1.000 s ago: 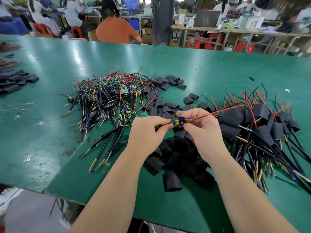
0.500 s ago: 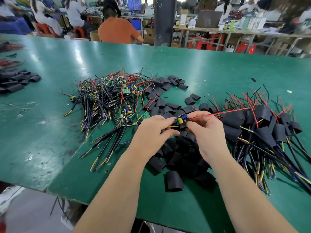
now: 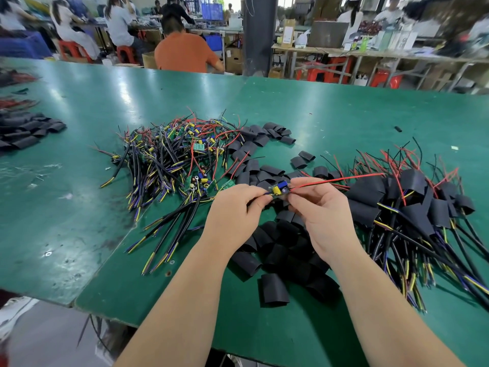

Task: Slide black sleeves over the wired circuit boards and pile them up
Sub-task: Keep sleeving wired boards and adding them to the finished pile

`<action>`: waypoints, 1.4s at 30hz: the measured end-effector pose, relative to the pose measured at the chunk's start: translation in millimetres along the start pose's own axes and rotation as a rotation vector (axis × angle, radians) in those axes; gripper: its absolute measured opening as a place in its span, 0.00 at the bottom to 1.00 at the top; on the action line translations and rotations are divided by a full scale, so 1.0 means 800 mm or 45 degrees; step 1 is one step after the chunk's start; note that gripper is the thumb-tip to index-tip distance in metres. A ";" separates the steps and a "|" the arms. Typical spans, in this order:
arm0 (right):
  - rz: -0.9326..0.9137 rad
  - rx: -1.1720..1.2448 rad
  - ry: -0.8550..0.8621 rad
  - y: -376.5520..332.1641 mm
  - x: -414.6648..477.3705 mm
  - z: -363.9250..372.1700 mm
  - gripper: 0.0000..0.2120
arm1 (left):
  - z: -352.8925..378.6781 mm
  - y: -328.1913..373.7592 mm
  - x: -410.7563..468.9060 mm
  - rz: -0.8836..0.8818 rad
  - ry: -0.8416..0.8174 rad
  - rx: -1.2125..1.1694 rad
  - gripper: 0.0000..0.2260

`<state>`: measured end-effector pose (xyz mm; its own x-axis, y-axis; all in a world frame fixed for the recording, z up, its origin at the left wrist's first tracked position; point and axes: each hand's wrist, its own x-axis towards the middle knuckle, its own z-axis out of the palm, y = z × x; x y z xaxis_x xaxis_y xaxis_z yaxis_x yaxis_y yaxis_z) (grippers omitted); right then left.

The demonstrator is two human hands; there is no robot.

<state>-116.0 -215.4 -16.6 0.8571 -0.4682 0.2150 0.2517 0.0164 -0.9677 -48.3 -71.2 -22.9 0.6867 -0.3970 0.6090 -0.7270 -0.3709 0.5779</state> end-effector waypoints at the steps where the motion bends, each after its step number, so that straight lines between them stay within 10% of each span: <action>1: -0.004 -0.006 -0.045 0.000 0.000 -0.001 0.21 | -0.002 -0.001 0.000 -0.039 0.046 -0.027 0.08; 17: -0.042 -1.623 -0.176 0.011 0.055 0.035 0.13 | -0.005 -0.022 0.006 -0.256 0.386 0.168 0.08; 32: 0.440 0.243 -0.158 -0.020 0.015 -0.038 0.06 | -0.009 -0.018 0.005 -0.075 0.347 0.150 0.06; 42: 0.150 0.453 0.223 -0.024 0.021 -0.050 0.08 | -0.011 -0.017 0.006 -0.027 0.312 0.121 0.05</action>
<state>-124.2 -258.7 0.5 0.8074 -0.5878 0.0501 0.3228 0.3690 -0.8716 -34.8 -60.4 -23.1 0.6740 -0.1772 0.7172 -0.7013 -0.4585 0.5458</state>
